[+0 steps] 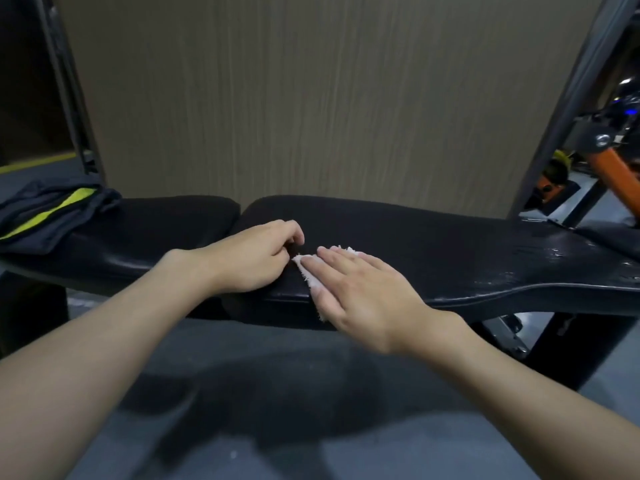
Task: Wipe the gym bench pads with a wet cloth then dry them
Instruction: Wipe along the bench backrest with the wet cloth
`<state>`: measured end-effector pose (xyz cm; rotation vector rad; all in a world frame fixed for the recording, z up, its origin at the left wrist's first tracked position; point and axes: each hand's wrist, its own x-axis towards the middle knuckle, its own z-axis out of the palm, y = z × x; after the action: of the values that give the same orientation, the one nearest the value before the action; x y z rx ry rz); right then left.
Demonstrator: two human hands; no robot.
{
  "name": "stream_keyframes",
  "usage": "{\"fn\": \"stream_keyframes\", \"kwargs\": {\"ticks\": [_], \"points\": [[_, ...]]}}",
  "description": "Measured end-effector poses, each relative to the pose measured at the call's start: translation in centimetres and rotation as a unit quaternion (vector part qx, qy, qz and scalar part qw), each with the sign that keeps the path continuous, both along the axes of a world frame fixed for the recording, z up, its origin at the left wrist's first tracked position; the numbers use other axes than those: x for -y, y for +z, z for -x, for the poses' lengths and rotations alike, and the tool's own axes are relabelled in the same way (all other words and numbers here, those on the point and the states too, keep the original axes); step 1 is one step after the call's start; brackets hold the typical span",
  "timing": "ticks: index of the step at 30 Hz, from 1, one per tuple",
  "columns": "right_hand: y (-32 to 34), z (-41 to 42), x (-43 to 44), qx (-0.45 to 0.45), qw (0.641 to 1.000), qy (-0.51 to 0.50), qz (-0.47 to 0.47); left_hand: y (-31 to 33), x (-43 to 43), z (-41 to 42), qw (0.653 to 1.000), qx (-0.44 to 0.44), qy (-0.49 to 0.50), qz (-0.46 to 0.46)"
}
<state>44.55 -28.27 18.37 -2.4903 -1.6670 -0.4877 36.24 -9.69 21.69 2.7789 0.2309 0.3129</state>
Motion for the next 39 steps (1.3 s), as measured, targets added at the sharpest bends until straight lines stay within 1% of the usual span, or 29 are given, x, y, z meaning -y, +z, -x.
{"fn": "stream_keyframes", "kwargs": {"ticks": [5, 10, 14, 19, 24, 27, 28, 29, 31, 33, 34, 37, 38, 39], "points": [[-0.3, -3.5, 5.8, 0.005, 0.997, -0.075, -0.029, 0.4, 5.0, -3.4, 0.997, -0.049, -0.035, -0.044], [-0.9, -8.1, 11.5, -0.002, 0.988, -0.145, -0.050, 0.7, 10.8, -7.2, 0.992, -0.065, -0.090, -0.065], [-1.6, -13.3, 17.7, -0.007, 0.974, -0.218, -0.062, 0.6, 15.8, -11.0, 0.987, -0.059, -0.137, -0.064], [-1.7, -18.5, 24.6, -0.026, 0.948, -0.299, -0.109, 0.7, 21.3, -16.7, 0.978, -0.063, -0.185, -0.069], [-1.7, -23.3, 28.4, -0.036, 0.912, -0.375, -0.163, 0.9, 25.0, -22.7, 0.971, -0.057, -0.220, -0.075], [-0.8, -25.2, 28.6, -0.087, 0.877, -0.454, -0.131, 1.1, 26.7, -25.6, 0.968, -0.051, -0.235, -0.076], [-0.7, -25.4, 28.4, -0.086, 0.865, -0.481, -0.118, 1.3, 26.9, -26.5, 0.968, -0.051, -0.236, -0.066], [-0.9, -25.5, 28.3, -0.061, 0.860, -0.493, -0.117, 1.5, 26.7, -27.6, 0.969, -0.056, -0.234, -0.053], [-1.2, -25.3, 28.0, -0.010, 0.870, -0.476, -0.130, 2.3, 25.7, -29.6, 0.971, -0.104, -0.214, -0.031], [-1.4, -25.6, 28.1, -0.003, 0.876, -0.463, -0.133, 3.5, 24.0, -31.5, 0.961, -0.195, -0.191, -0.029], [-1.3, -25.9, 28.0, -0.014, 0.873, -0.471, -0.124, 4.1, 23.1, -32.2, 0.952, -0.239, -0.188, -0.034], [-0.3, -27.9, 27.4, -0.094, 0.853, -0.506, -0.088, 4.9, 20.3, -34.2, 0.926, -0.338, -0.160, -0.047], [0.3, -28.8, 27.4, -0.133, 0.845, -0.514, -0.067, 4.9, 19.9, -34.6, 0.918, -0.361, -0.152, -0.056], [1.3, -29.8, 27.5, -0.196, 0.830, -0.521, -0.042, 4.8, 19.7, -35.0, 0.912, -0.378, -0.148, -0.063]]}}
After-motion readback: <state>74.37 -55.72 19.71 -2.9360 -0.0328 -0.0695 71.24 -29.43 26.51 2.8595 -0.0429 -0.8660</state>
